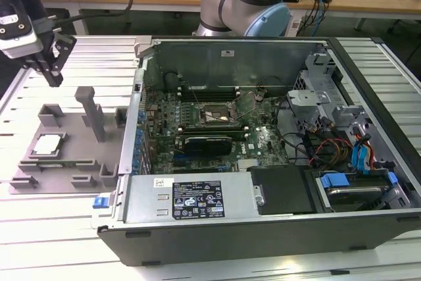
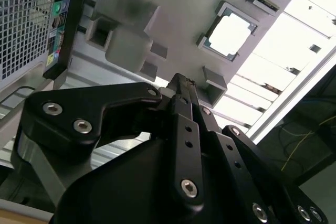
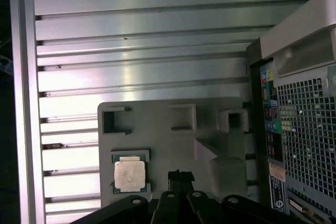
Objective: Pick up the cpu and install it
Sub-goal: 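Reach for the cpu, then pick up the cpu and move it towards the insertion slot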
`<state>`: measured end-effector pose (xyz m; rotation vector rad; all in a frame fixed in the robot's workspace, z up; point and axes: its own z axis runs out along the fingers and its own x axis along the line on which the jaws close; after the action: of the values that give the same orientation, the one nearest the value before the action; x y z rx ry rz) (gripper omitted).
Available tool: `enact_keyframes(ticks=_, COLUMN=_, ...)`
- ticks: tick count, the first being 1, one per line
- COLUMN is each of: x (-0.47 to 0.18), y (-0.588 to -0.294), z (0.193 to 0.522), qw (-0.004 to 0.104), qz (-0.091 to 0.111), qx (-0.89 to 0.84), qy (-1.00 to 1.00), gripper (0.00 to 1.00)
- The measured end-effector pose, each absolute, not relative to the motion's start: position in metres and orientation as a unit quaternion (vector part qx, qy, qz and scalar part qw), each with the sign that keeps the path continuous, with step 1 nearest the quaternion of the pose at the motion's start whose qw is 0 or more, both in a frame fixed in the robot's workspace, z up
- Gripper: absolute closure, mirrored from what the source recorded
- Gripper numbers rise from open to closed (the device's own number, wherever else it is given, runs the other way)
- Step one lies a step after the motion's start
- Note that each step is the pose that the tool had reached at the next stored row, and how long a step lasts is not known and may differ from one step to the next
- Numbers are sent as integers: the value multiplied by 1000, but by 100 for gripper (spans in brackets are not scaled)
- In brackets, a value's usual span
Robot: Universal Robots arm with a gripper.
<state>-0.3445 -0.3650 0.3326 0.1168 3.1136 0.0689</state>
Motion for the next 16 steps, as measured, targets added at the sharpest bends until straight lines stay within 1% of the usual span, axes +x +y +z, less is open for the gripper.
enact_keyframes(ticks=10, x=-359, y=-383, z=318, qw=12, qz=22, qx=37, qy=999, gripper=89)
enact_keyframes(ticks=16, x=-360, y=-383, z=317, qw=12, qz=22, qx=37, qy=999, gripper=89)
